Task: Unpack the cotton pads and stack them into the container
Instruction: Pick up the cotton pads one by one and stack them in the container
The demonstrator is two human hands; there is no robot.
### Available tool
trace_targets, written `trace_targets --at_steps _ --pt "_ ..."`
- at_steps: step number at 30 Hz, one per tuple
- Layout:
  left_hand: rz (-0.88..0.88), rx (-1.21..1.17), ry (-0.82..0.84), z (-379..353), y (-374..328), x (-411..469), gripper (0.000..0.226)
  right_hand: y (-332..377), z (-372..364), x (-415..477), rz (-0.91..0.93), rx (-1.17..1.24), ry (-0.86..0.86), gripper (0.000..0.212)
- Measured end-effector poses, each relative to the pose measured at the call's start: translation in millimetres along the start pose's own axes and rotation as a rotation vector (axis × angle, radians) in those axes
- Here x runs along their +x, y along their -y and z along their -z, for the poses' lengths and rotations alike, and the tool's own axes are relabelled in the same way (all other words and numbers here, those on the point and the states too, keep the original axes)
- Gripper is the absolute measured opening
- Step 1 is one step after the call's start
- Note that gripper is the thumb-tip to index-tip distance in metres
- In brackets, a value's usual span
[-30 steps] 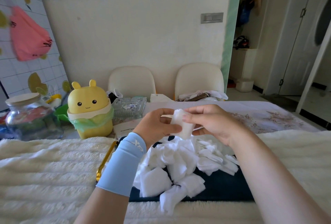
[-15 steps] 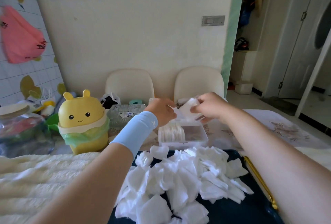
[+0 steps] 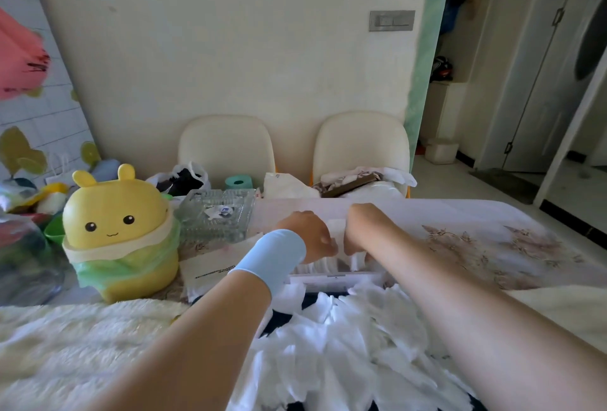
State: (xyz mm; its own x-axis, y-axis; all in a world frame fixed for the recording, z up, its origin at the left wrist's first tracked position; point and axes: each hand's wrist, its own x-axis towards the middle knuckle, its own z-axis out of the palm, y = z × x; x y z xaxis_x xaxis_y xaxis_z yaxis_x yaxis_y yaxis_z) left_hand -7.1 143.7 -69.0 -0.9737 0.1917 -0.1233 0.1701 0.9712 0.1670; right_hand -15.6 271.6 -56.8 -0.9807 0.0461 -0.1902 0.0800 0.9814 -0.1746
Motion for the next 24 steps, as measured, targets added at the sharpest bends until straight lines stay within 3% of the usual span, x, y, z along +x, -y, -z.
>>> trace_targets --at_steps 3,7,10,15,24 --pt "0.007 -0.015 -0.032 -2.9 0.5 0.5 0.034 6.7 -6.1 4.7 -0.046 0.033 0.068 0.031" --pt "0.02 0.011 -0.066 -7.6 5.6 3.8 0.028 10.1 -9.6 10.6 -0.087 0.281 0.198 0.04" --pt "0.032 -0.031 -0.093 -8.3 9.5 2.7 0.035 5.5 -6.6 11.8 -0.088 0.509 0.234 0.028" --pt "0.029 -0.131 -0.123 -12.5 11.6 -0.8 0.046 4.3 -10.9 5.1 -0.087 0.549 0.245 0.032" --pt "-0.045 -0.028 0.156 -22.0 4.2 -14.4 0.077 -2.3 -13.3 3.7 -0.091 0.643 0.202 0.022"
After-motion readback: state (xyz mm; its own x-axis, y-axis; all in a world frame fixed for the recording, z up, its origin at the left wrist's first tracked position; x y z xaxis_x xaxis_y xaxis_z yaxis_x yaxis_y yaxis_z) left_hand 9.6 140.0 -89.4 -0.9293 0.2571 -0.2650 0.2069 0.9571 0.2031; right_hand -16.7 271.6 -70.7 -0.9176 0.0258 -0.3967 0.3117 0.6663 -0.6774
